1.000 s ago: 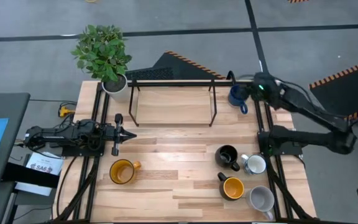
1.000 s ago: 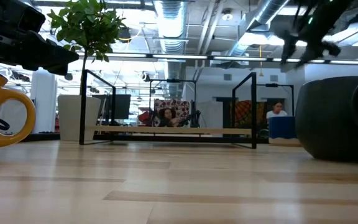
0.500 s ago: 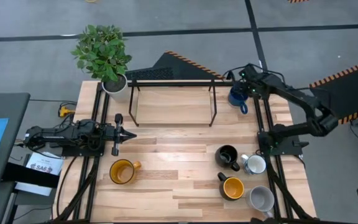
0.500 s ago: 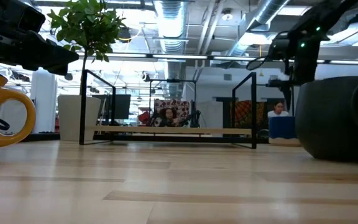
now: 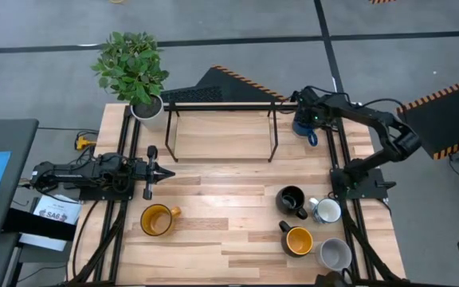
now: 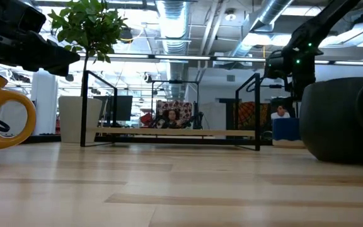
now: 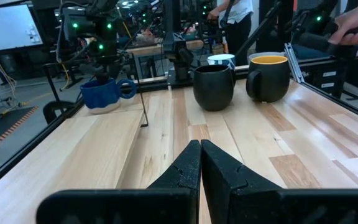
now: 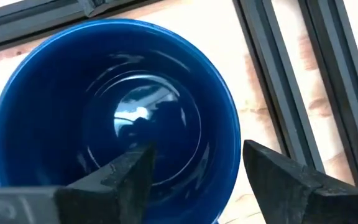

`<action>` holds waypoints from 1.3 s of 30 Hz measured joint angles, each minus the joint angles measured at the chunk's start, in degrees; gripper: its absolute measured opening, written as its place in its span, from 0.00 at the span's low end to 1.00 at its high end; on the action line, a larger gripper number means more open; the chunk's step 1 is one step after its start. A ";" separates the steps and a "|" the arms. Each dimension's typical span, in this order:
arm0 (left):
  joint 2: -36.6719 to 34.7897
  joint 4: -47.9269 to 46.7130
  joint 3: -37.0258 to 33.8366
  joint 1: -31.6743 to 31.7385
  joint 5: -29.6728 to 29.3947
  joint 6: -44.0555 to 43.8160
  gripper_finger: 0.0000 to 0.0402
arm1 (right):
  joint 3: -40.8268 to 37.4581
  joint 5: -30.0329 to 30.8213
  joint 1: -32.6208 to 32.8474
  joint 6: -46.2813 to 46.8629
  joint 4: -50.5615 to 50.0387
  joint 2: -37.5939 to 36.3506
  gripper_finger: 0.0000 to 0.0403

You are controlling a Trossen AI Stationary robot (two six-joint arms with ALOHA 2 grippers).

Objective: Place coffee mugs
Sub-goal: Put the blue mug on the shelf

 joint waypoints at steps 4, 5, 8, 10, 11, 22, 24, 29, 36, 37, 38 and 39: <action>-0.01 0.00 0.00 0.00 0.00 0.01 0.00 | 0.00 1.08 0.00 0.60 0.05 0.75 0.61; 0.00 0.02 0.00 -0.01 0.00 0.00 0.00 | 0.01 1.53 0.00 0.77 0.03 1.13 0.58; 0.00 0.01 0.01 0.00 0.00 0.01 0.00 | -0.02 1.97 0.00 1.16 0.10 1.11 0.46; 0.00 0.00 0.00 -0.01 0.00 0.00 0.00 | 0.00 2.09 0.00 1.25 0.07 1.11 0.35; 0.00 0.01 0.00 0.00 0.00 0.00 0.00 | 0.00 2.09 0.02 1.21 -0.04 1.03 0.30; 0.00 0.00 0.00 0.00 0.00 0.00 0.00 | -0.15 0.40 0.94 -3.29 -0.67 -6.59 0.11; 0.00 0.01 0.00 -0.01 0.00 0.00 0.00 | 0.08 0.93 0.92 -3.99 -0.80 -9.39 0.11; 0.00 0.00 0.00 -0.01 0.00 0.00 0.00 | 5.79 3.36 1.38 -6.68 -4.46 -16.29 0.11; 0.00 0.02 0.00 -0.01 0.00 0.02 0.00 | 18.17 3.60 6.29 -13.37 -6.40 -20.74 0.11; 0.00 0.01 0.00 0.00 0.00 0.00 0.00 | 20.43 3.60 8.04 -13.84 -5.87 -20.40 0.11; 0.00 0.01 0.00 0.01 0.00 0.00 0.00 | 22.87 3.59 10.18 -14.22 -5.45 -19.67 0.11; 0.00 0.02 0.00 -0.01 0.00 0.00 0.00 | 25.32 3.58 12.37 -14.65 -5.24 -18.62 0.11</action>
